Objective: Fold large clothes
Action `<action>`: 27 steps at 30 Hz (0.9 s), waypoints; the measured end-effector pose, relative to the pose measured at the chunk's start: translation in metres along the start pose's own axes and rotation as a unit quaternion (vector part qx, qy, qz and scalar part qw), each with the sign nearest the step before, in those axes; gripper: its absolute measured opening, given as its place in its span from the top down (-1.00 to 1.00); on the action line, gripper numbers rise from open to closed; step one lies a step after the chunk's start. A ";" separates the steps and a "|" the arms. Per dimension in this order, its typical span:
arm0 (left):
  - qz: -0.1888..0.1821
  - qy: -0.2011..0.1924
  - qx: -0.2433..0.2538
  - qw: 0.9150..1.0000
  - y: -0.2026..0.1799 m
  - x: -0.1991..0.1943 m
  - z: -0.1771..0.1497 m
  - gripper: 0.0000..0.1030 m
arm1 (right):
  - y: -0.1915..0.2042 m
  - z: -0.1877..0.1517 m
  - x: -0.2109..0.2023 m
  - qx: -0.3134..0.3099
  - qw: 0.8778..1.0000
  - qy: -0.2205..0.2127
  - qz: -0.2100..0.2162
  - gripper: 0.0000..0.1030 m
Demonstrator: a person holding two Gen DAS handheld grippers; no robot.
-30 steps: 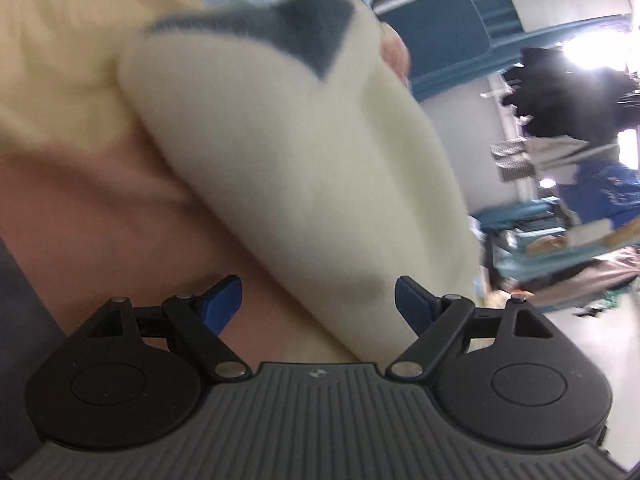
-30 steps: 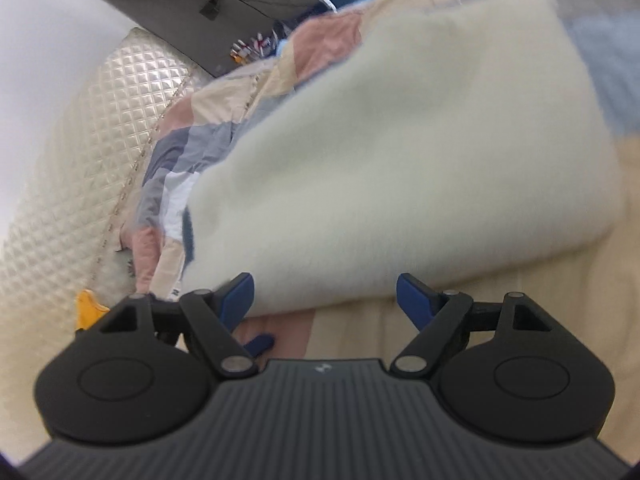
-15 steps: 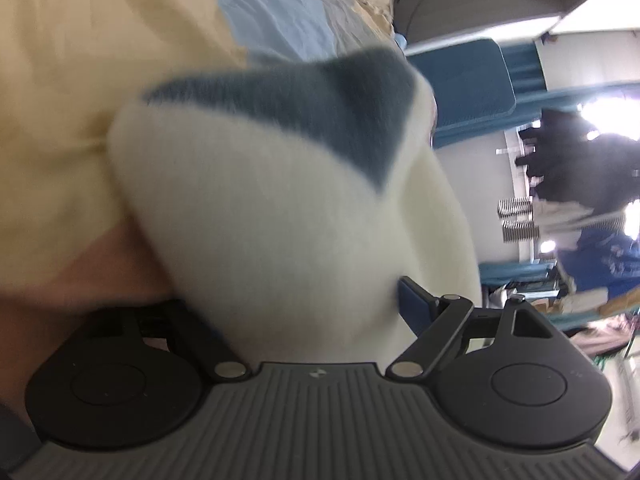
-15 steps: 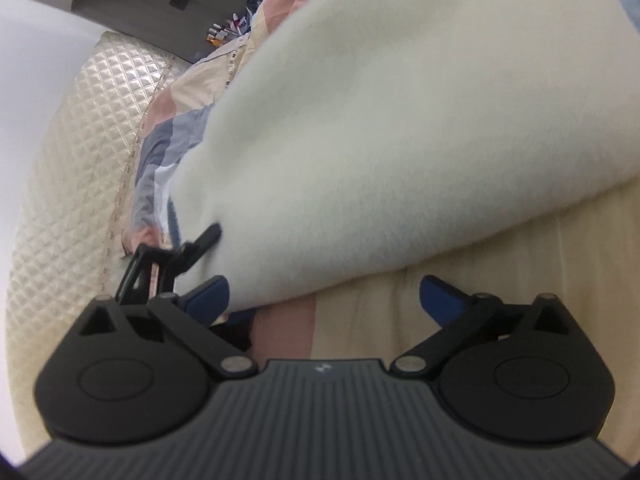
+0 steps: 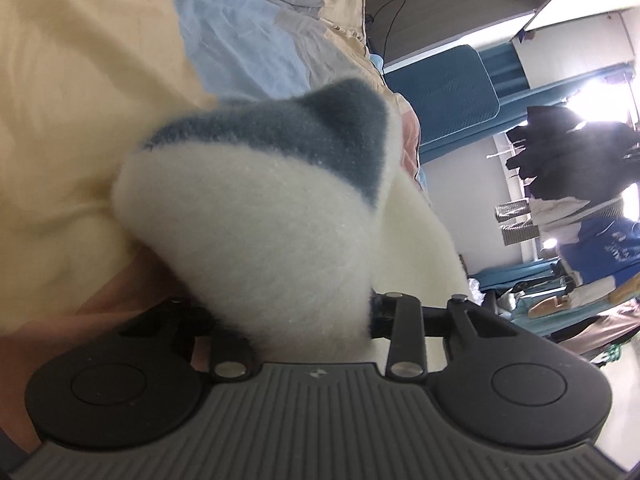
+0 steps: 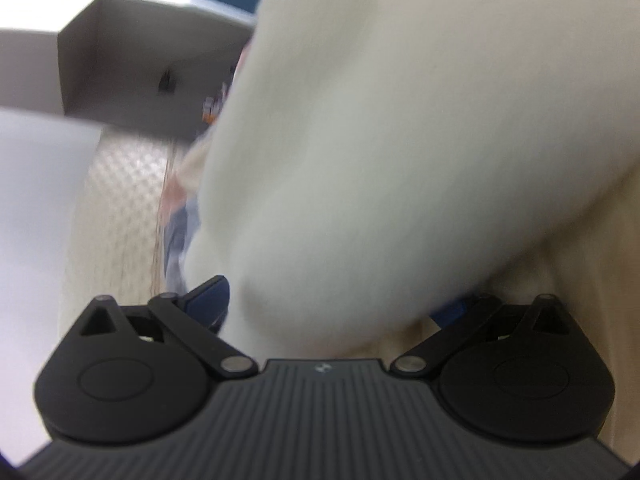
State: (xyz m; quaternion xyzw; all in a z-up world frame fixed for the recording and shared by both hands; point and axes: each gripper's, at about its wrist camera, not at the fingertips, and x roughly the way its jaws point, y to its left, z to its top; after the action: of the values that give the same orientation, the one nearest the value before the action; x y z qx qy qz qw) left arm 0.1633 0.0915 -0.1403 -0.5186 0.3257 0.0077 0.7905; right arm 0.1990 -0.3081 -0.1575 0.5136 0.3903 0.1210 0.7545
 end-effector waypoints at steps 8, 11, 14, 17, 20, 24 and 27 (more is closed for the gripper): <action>-0.001 -0.002 0.012 1.000 0.000 -0.002 0.000 0.22 | -0.018 0.015 -0.023 0.048 0.992 -0.113 -0.018 -0.99; -0.006 0.002 0.004 1.000 0.003 -0.001 0.003 0.22 | -0.018 0.022 -0.020 0.030 0.992 -0.119 -0.031 -1.00; -0.003 0.000 0.014 1.000 0.000 0.000 0.002 0.22 | -0.016 0.029 -0.012 0.019 0.991 -0.122 -0.043 -1.00; -0.002 -0.002 0.025 1.000 -0.002 0.000 0.001 0.22 | -0.017 0.034 -0.013 0.027 0.989 -0.130 -0.059 -0.40; -0.003 -0.006 0.022 1.000 0.000 -0.003 -0.002 0.23 | -0.018 0.035 -0.018 0.037 0.990 -0.127 -0.045 -0.01; -0.002 -0.017 0.033 0.999 0.003 -0.018 -0.005 0.27 | 0.003 0.029 -0.030 -0.015 0.991 -0.127 -0.039 0.21; -0.002 -0.023 0.043 0.999 0.002 -0.032 -0.011 0.27 | 0.016 0.020 -0.043 -0.057 0.989 -0.132 -0.038 0.24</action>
State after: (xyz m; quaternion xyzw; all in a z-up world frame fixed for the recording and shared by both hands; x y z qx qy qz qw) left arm 0.1319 0.0941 -0.1281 -0.4848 0.3061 0.0040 0.8193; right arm 0.1888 -0.3397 -0.1203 0.4660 0.2993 0.0458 0.8314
